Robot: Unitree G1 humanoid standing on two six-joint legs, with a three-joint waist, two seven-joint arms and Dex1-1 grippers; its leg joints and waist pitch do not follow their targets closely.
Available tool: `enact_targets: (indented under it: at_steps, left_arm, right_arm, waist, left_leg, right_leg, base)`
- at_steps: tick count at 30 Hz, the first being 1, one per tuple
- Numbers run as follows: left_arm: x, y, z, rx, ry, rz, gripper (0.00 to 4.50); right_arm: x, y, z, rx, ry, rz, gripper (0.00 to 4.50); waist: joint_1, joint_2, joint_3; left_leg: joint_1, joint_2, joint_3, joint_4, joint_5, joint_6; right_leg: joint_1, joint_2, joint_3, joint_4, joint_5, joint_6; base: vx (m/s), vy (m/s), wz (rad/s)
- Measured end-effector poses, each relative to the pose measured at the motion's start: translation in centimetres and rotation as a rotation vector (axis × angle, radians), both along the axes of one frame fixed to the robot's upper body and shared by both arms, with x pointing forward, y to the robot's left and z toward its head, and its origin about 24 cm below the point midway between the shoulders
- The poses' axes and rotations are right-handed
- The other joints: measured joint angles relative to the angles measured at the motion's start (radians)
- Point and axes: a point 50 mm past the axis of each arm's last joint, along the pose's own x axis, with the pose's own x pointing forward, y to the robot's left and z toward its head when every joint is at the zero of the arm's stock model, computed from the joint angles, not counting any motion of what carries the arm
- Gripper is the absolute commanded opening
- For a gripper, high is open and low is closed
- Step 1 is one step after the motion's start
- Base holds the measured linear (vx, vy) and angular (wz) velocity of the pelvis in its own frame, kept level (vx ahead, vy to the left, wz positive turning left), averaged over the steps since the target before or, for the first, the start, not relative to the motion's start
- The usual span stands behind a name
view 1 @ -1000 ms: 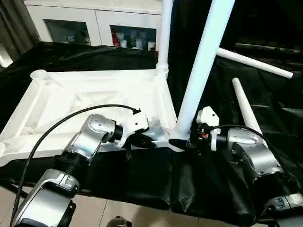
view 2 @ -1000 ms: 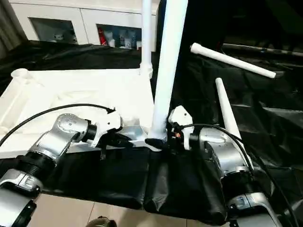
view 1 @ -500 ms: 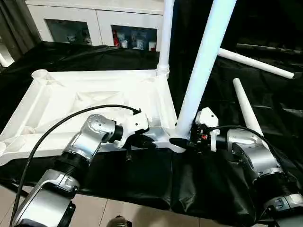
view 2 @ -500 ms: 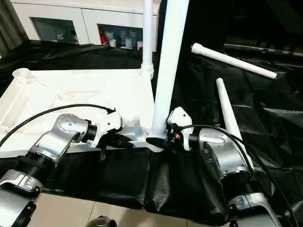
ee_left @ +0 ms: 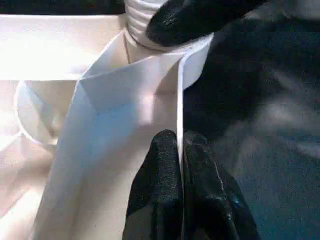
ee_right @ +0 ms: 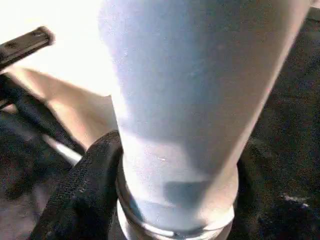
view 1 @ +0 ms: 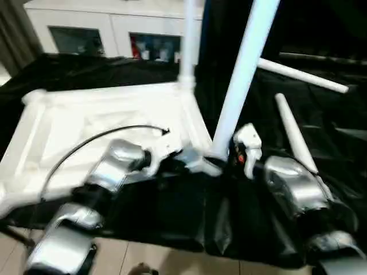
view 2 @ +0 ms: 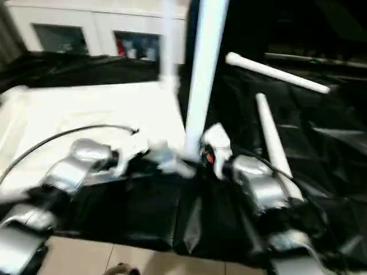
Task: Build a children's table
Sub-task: Rotate leg to tighten
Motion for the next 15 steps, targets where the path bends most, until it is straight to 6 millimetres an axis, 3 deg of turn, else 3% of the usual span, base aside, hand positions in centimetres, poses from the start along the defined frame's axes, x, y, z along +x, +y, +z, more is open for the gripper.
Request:
enact_targets:
  at_steps: [3,5,10,12,15]
  left_arm:
    - [1.0,-1.7,-0.2,-0.011,0.015,0.134,0.0]
    - [1.3,-3.2,-0.2,-0.015,0.016,0.196,0.0]
    - [1.3,-3.5,-0.3,-0.018,0.013,0.23,0.0]
    - [1.3,-3.5,-0.3,-0.017,0.012,0.231,0.0]
    - [1.4,-3.4,-0.3,-0.013,0.006,0.232,0.0]
  right_arm:
    - [1.7,1.3,-0.1,-0.011,0.011,-0.237,2.74]
    - [2.5,1.8,-0.1,-0.032,0.02,-0.357,2.74]
    - [2.7,2.3,-0.1,-0.019,0.009,-0.377,2.74]
    - [2.6,2.3,-0.1,-0.014,0.004,-0.377,3.3]
    - [2.5,2.4,-0.6,0.01,0.022,-0.377,3.54]
  waist:
    - [-0.016,0.0,0.0]
    - [-0.015,0.001,0.0]
    - [-0.01,0.001,-0.001]
    - [-0.01,0.001,-0.001]
    - [-0.011,0.0,-0.001]
  left_leg:
    - [0.004,0.0,0.0,0.0,0.001,-0.002]
    - [0.005,0.0,0.0,-0.001,0.001,-0.002]
    - [0.005,-0.001,0.0,-0.005,0.001,-0.002]
    - [0.005,-0.001,0.0,-0.005,0.001,-0.002]
    - [0.005,-0.001,0.001,-0.005,0.001,-0.002]
  right_leg:
    - [0.003,0.0,0.0,-0.001,0.002,-0.001]
    - [0.004,0.0,0.0,-0.003,0.002,-0.001]
    - [0.005,0.0,-0.001,-0.005,0.002,-0.001]
    - [0.005,0.0,0.0,-0.005,0.002,-0.001]
    - [0.005,0.0,0.0,-0.005,0.002,-0.001]
  base:
    - [0.0,0.0,0.0]
    - [0.0,0.0,0.0]
    - [0.0,0.0,0.0]
    - [0.0,0.0,0.0]
    - [0.0,0.0,0.0]
